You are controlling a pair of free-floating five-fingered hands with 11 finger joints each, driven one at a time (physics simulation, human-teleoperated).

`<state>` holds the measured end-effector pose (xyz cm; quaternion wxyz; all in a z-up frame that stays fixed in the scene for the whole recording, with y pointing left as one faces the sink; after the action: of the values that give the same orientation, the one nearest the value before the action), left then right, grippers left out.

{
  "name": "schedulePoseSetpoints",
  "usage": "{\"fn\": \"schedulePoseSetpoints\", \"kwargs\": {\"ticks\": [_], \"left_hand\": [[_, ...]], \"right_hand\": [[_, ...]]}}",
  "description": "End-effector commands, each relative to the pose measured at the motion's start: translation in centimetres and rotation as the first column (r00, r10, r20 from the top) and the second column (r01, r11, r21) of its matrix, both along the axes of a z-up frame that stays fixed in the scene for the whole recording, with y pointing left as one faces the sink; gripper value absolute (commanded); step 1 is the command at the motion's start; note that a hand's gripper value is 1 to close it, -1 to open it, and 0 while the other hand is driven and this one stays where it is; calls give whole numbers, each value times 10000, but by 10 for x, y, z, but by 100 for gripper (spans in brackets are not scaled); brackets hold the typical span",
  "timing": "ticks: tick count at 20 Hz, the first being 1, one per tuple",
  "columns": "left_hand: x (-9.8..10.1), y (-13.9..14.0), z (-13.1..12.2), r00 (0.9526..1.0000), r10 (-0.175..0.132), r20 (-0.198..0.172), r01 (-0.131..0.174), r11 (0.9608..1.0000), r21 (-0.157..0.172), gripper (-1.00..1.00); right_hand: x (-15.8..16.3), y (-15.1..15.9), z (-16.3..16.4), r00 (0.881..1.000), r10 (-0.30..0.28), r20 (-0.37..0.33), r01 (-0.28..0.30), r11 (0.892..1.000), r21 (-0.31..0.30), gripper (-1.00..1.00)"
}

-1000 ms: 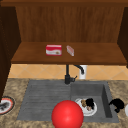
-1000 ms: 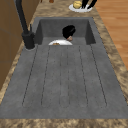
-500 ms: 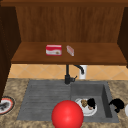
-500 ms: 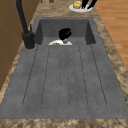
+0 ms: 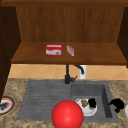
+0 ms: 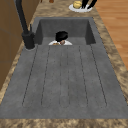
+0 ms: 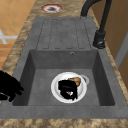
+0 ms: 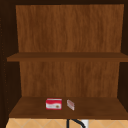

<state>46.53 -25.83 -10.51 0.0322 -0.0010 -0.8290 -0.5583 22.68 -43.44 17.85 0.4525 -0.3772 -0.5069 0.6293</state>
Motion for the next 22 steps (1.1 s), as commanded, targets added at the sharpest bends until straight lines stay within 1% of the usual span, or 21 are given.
{"fn": "schedulePoseSetpoints", "kwargs": {"ticks": [1,2,3,4,5,6,7,8,9,10,11,12,14,16,18,20,22], "left_hand": [[15,-1,-26,9959,-898,83,893,9948,497,100],[20,-2,-26,9952,-953,237,939,9942,527,100],[24,-4,-24,9936,-1022,480,998,9937,500,100],[22,-6,-19,9912,-1021,841,991,9943,383,100],[16,-7,-14,9901,-897,1076,868,9957,315,100],[14,-8,-9,9898,-801,1180,765,9965,346,-100],[4,-7,-2,9826,-780,1684,690,9959,585,-100],[2,-8,3,9821,-677,1758,565,9961,681,-100],[0,-9,6,9833,-548,1735,421,9962,756,-100],[1,-9,8,9867,-416,1573,290,9963,814,-100],[1,-10,10,9892,-472,1388,342,9949,946,-100],[2,-10,12,9926,-418,1138,310,9950,951,-100],[3,-10,16,9920,-318,1221,204,9954,937,-100],[5,-13,22,9912,-225,1304,91,9948,1019,-100],[6,-12,28,9919,-217,1252,94,9951,983,-100],[6,-12,37,9943,-241,1036,142,9953,956,-100],[6,-12,45,9954,-251,923,169,9960,880,-100]], "right_hand": [[0,0,0,10000,0,0,0,10000,0,0],[0,0,0,10000,0,0,0,10000,0,0],[0,0,0,10000,0,0,0,10000,0,0],[0,0,0,10000,0,0,0,10000,0,0],[0,0,0,10000,0,0,0,10000,0,0],[0,0,0,10000,0,0,0,10000,0,0],[0,0,0,10000,0,0,0,10000,0,0],[0,0,0,10000,0,0,0,10000,0,0],[0,0,0,10000,0,0,0,10000,0,0],[0,0,0,10000,0,0,0,10000,0,0],[0,0,0,10000,0,0,0,10000,0,0],[0,0,0,10000,0,0,0,10000,0,0],[0,0,0,10000,0,0,0,10000,0,0],[0,0,0,10000,0,0,0,10000,0,0],[0,0,0,10000,0,0,0,10000,0,0],[0,0,0,10000,0,0,0,10000,0,0],[0,0,0,10000,0,0,0,10000,0,0]]}}
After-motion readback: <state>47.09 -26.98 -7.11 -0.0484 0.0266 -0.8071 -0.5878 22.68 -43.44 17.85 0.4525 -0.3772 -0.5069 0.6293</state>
